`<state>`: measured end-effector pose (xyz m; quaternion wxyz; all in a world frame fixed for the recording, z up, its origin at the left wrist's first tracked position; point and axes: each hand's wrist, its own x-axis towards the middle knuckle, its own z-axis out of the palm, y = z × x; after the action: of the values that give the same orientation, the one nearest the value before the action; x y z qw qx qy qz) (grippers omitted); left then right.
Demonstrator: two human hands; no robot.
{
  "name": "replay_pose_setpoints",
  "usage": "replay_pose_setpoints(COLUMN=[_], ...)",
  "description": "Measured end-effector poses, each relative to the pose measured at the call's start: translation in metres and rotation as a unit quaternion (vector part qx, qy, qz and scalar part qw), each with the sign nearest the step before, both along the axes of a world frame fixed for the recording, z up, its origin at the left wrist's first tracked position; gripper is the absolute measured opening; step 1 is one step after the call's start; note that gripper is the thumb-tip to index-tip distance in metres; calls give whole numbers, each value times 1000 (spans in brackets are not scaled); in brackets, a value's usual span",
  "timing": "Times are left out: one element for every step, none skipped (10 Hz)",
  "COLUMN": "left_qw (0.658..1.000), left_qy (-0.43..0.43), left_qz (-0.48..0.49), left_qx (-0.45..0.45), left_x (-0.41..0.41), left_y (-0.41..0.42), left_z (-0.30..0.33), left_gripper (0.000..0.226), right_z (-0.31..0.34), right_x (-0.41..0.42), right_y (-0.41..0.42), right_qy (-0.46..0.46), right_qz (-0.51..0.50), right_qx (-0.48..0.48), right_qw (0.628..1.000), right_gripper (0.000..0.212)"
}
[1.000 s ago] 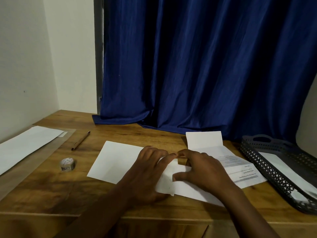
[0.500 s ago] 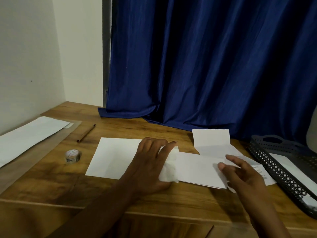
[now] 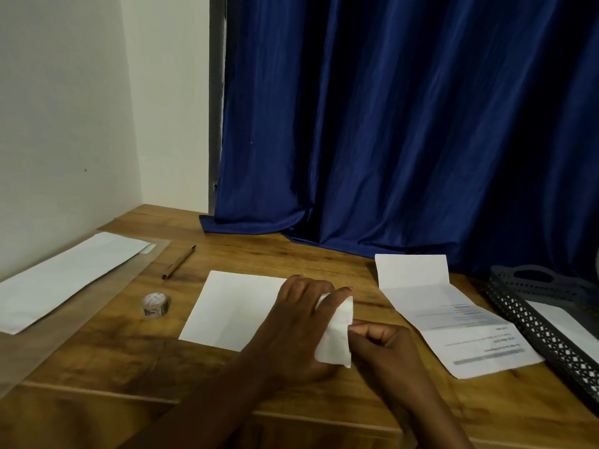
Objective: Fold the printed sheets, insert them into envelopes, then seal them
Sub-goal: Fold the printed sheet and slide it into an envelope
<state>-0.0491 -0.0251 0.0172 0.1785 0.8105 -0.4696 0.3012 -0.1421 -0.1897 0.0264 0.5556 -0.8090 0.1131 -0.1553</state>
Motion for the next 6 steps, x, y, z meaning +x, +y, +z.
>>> replay_pose_setpoints(left_qw=[1000, 1000, 1000, 1000, 999, 994], left_qy=[11, 11, 10, 19, 43, 103], left_qz=[-1, -3, -5, -9, -18, -5], left_qx=[17, 24, 23, 23, 26, 46], left_x=[0, -1, -2, -1, -1, 2], left_y=[0, 0, 0, 0, 0, 0], left_z=[0, 1, 0, 1, 2, 3], left_gripper=[117, 114, 112, 111, 111, 116], right_z=[-11, -11, -11, -10, -14, -16], right_x=[19, 27, 30, 28, 28, 23], right_y=[3, 5, 5, 5, 0, -9], right_qy=[27, 26, 29, 36, 14, -24], right_qz=[-3, 31, 36, 43, 45, -33], right_qx=[-57, -62, -55, -75, -74, -27], right_qw=[998, 997, 997, 996, 996, 999], right_gripper=[32, 15, 17, 49, 52, 27])
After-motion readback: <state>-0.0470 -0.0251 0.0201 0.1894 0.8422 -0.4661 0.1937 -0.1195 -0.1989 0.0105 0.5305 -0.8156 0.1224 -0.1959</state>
